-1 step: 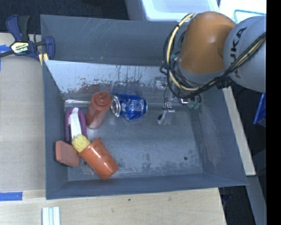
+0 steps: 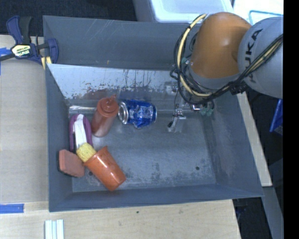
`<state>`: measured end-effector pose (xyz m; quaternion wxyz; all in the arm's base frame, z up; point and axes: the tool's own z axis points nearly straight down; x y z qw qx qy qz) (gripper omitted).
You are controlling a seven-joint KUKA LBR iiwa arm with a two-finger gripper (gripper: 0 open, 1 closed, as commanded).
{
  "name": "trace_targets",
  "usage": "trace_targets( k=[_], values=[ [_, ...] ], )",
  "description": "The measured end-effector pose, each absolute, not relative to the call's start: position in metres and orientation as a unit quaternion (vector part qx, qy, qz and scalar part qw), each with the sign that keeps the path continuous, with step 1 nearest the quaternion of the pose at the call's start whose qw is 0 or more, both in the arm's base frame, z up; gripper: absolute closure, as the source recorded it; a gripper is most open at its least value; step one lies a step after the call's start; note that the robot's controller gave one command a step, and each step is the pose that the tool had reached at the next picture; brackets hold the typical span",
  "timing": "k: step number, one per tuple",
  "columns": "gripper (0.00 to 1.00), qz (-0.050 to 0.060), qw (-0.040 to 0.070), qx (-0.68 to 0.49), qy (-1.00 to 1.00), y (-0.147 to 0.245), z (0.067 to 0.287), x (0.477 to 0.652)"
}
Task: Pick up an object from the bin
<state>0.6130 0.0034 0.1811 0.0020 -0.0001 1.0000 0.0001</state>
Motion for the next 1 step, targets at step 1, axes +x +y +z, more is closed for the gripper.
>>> trace_targets(
  k=[1],
  values=[
    [0.00,0.000,0.002,0.017,1.000,0.0021,0.1769,0.6142]
  ],
)
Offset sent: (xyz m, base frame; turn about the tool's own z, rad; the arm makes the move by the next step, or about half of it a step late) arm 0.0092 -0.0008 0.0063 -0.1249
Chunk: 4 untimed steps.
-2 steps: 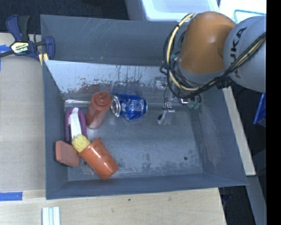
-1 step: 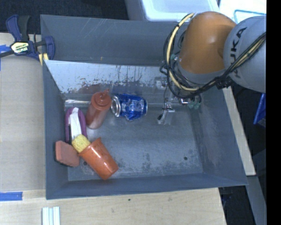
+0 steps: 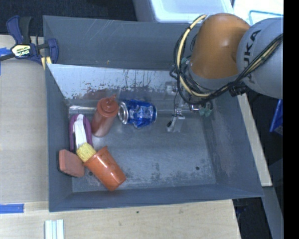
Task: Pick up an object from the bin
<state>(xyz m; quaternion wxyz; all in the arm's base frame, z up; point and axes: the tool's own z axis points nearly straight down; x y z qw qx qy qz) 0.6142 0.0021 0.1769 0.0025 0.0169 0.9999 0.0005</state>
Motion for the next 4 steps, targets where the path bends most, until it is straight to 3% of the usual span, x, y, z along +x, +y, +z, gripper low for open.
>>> trace_targets(
  k=[1,2,3,4],
  values=[
    [0.00,0.000,0.003,-0.001,1.000,0.002,0.179,0.619],
    [0.00,0.000,0.000,-0.037,0.999,0.001,0.112,0.615],
    [0.00,0.000,0.004,-0.013,1.000,0.002,0.115,0.618],
    [0.00,0.000,0.003,0.023,1.000,-0.025,0.083,0.591]
  ],
)
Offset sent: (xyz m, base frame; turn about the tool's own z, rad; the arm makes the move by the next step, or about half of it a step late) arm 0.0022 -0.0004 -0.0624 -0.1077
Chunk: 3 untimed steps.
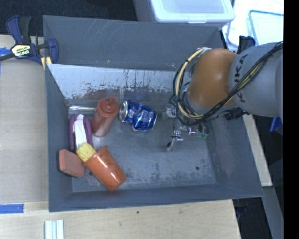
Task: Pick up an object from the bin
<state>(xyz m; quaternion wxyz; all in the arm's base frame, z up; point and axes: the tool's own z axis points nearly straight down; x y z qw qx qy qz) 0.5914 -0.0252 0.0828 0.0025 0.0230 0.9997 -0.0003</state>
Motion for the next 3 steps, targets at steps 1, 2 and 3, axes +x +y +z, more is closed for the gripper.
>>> trace_targets(
  k=[1,2,3],
  values=[
    [0.00,0.003,0.009,0.119,0.993,0.023,0.070,0.613],
    [0.00,0.000,0.006,0.217,0.976,-0.026,0.071,0.586],
    [0.00,0.002,0.008,0.133,0.991,0.007,0.166,0.603]
  ],
)
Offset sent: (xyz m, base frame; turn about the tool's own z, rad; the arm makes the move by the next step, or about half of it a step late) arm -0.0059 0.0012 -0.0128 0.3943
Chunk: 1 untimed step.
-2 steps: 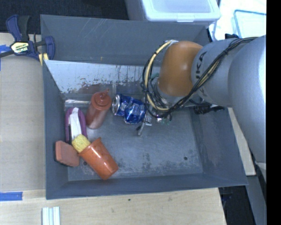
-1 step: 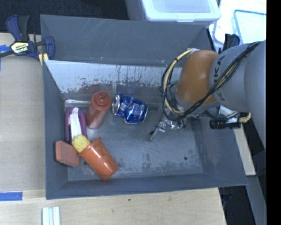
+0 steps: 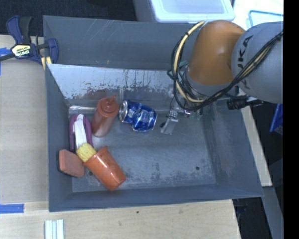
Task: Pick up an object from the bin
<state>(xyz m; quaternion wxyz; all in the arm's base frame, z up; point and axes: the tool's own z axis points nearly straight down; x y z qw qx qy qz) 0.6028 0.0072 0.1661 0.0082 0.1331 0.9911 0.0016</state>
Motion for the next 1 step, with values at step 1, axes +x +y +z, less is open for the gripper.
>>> trace_targets(
  k=[1],
  values=[
    [0.00,-0.001,0.004,0.201,0.980,-0.0066,0.0722,0.5914]
  ],
)
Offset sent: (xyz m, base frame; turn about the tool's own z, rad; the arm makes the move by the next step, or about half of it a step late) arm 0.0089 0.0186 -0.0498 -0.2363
